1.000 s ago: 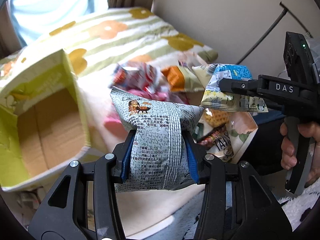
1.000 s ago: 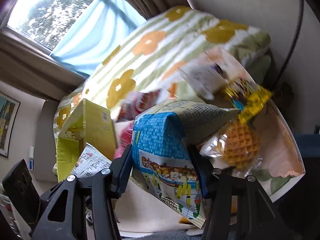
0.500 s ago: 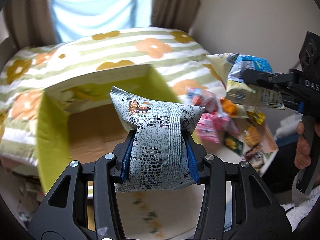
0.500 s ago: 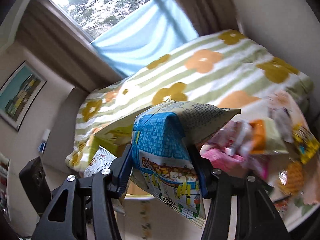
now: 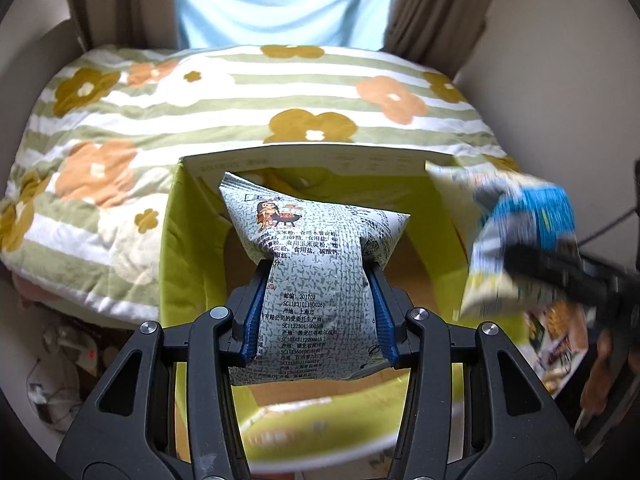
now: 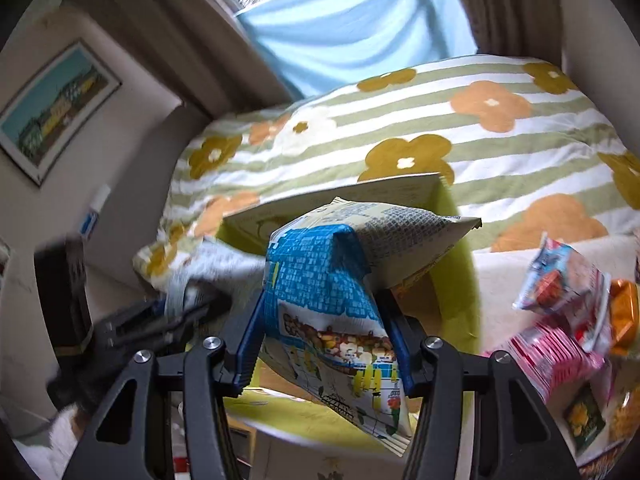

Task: Organize snacks
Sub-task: 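Carry both held bags over the yellow-green box and open both grippers, then withdraw both grippers from the box back toward the snack pile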

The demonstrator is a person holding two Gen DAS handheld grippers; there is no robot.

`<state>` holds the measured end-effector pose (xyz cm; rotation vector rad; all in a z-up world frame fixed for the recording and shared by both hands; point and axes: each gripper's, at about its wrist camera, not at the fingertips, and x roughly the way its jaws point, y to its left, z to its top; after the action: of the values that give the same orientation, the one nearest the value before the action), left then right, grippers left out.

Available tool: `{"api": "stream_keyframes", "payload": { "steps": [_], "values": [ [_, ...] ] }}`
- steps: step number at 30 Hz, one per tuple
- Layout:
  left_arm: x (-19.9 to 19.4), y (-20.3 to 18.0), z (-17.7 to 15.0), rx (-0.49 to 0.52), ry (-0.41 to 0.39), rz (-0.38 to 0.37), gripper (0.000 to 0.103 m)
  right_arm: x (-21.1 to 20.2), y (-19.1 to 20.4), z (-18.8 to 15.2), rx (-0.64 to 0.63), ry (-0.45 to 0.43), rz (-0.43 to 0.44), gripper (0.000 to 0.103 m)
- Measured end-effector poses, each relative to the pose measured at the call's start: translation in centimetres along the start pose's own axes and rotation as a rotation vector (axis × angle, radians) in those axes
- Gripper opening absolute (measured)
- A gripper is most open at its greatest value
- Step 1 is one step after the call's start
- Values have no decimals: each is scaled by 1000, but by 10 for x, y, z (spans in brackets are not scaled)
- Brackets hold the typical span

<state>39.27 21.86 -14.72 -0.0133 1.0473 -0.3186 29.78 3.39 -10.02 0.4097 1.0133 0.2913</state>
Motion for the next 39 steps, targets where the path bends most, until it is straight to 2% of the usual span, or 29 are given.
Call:
{"api": "stream_keyframes", "payload": {
  "steps": [5,7,8,9,11,15,25,27,28,29,30,31,39],
  "values": [
    [40,5,11,-43,39,39,42,29,0,-2,-48,57,-19,50],
    [50,6,15,-51,56,41,49,39,-4,-3,-55,82,-29,50],
    [56,6,17,-53,63,42,64,41,-5,-3,-55,89,-28,50],
    [58,6,18,-52,64,49,89,44,-7,-4,-57,98,-25,50],
    [56,7,18,-47,40,73,102,50,-10,-5,-63,115,-30,50],
    [48,12,16,-46,26,103,102,61,-16,-5,-63,146,-39,50],
    [10,40,-3,-147,-10,133,102,77,-12,6,-108,154,-59,53],
    [4,43,-8,-156,-9,138,102,81,-10,9,-122,141,-66,57],
    [2,43,-11,-159,-8,140,102,83,-10,9,-125,144,-83,72],
    [-2,45,-16,-166,-8,138,102,86,-10,9,-127,156,-122,93],
    [-5,45,-20,-173,-7,130,102,87,-10,9,-126,161,-146,100],
    [-7,46,-24,-181,-4,119,102,85,-11,7,-123,160,-158,102],
    [-29,43,-48,-192,-18,111,102,53,-9,-14,-133,107,-165,102]
  ]
}}
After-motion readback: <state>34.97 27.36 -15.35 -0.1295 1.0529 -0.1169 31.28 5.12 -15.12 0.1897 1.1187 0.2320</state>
